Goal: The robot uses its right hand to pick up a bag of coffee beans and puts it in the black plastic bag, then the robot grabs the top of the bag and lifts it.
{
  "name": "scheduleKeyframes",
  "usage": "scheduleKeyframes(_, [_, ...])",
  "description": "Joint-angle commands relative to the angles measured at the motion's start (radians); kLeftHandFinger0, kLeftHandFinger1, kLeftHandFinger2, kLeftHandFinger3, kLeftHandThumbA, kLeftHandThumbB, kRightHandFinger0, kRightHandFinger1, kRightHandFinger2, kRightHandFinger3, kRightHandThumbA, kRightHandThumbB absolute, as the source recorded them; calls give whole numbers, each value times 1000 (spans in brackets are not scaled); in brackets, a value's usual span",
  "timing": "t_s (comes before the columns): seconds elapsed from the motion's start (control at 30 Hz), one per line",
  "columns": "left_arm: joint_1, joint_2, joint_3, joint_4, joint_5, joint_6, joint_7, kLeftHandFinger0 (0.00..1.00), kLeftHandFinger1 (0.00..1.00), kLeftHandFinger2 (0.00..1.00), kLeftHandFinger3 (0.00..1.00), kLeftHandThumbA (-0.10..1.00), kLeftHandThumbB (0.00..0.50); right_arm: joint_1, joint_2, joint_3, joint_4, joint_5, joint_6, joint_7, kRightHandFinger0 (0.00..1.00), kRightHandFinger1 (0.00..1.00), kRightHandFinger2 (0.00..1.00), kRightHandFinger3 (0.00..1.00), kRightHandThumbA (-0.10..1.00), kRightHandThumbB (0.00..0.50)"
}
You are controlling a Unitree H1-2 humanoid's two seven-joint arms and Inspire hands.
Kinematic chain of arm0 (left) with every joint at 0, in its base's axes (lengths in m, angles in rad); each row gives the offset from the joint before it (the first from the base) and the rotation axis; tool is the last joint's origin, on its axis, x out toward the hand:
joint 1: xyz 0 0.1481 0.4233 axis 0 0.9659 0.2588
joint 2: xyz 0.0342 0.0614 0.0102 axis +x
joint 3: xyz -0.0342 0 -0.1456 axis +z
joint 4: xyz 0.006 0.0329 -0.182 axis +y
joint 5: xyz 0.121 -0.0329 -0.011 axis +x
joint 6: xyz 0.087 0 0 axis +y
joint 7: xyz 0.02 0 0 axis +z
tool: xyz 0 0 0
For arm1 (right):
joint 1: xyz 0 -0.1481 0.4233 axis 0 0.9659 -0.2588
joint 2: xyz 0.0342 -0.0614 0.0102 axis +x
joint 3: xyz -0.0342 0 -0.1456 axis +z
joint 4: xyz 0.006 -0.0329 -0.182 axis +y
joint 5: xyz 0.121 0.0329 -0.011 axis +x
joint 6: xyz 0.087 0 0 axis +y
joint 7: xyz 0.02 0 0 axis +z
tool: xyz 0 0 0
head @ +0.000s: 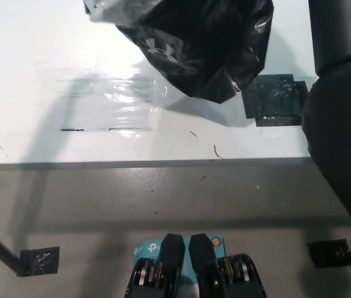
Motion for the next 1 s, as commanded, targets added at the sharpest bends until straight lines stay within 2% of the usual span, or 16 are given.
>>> scheduleKeyframes(0.0, [233,19,112,-180,56,-34,-30,816,945,1000,1000,711,332,-163,-4,38,-33,3,-22,83,0,202,769,1000,-100,16])
scheduleKeyframes(0.07, [358,8,94,-207,7,-20,-134,610,767,859,946,576,295,-165,1,47,-15,-6,-32,91,0,202,769,1000,-100,19])
scheduleKeyframes(0.13, [526,24,7,-217,-24,4,-318,605,652,732,842,409,231,-173,11,54,11,-15,-45,93,0,209,771,1000,-100,27])
scheduleKeyframes(0.2, [714,39,-208,-227,88,-7,-483,614,640,720,846,78,142,-184,29,58,43,-20,-64,101,0,219,790,1000,-100,41])
scheduleKeyframes(0.23, [782,39,-382,-204,216,-22,-533,634,660,756,887,75,113,-191,40,63,61,-26,-77,107,0,210,783,1000,-100,38])
scheduleKeyframes(0.27, [840,32,-601,-158,390,-43,-567,644,673,776,922,141,135,-201,54,68,82,-35,-96,111,0,203,775,1000,-100,47])
scheduleKeyframes(0.37, [861,-43,-854,-28,577,-22,-527,680,714,865,993,94,145,-226,81,62,119,-37,-125,99,0,151,731,1000,-100,78])
scheduleKeyframes(0.43, [882,-175,-1038,203,760,-87,-461,755,761,899,993,92,122,-248,115,79,152,-57,-149,111,0,52,612,1000,-100,108])
scheduleKeyframes(0.5, [881,-216,-1088,288,811,-110,-432,755,759,898,993,95,122,-259,126,80,167,-61,-157,114,0,37,600,1000,-100,110])
scheduleKeyframes(0.6, [880,-282,-1126,397,880,-138,-333,676,671,810,911,50,127,-275,152,95,193,-82,-186,123,0,62,638,1000,-100,122])
scheduleKeyframes(0.63, [894,-302,-1102,406,850,-148,-317,606,620,788,895,63,149,-277,164,95,205,-83,-191,131,0,87,695,1000,-100,96])
scheduleKeyframes(0.67, [912,-337,-1060,447,776,-191,-338,494,572,767,899,162,158,-269,199,102,230,-93,-216,135,0,113,766,1000,-100,77])
scheduleKeyframes(0.77, [910,-363,-1030,520,732,-267,-364,400,498,708,849,165,174,-257,229,113,256,-108,-237,140,0,197,835,1000,-100,84])
scheduleKeyframes(0.9, [915,-373,-1007,561,700,-306,-374,347,444,666,847,172,205,-246,257,133,276,-127,-264,147,0,148,668,1000,-100,103])
scheduleKeyframes(0.93, [918,-374,-1001,569,699,-325,-377,343,437,656,843,157,200,-242,260,134,276,-128,-274,147,0,145,639,1000,-100,194])
scheduleKeyframes(0.97, [920,-371,-996,574,698,-339,-381,337,432,651,841,145,204,-242,261,133,277,-127,-284,147,0,153,643,1000,-100,186])
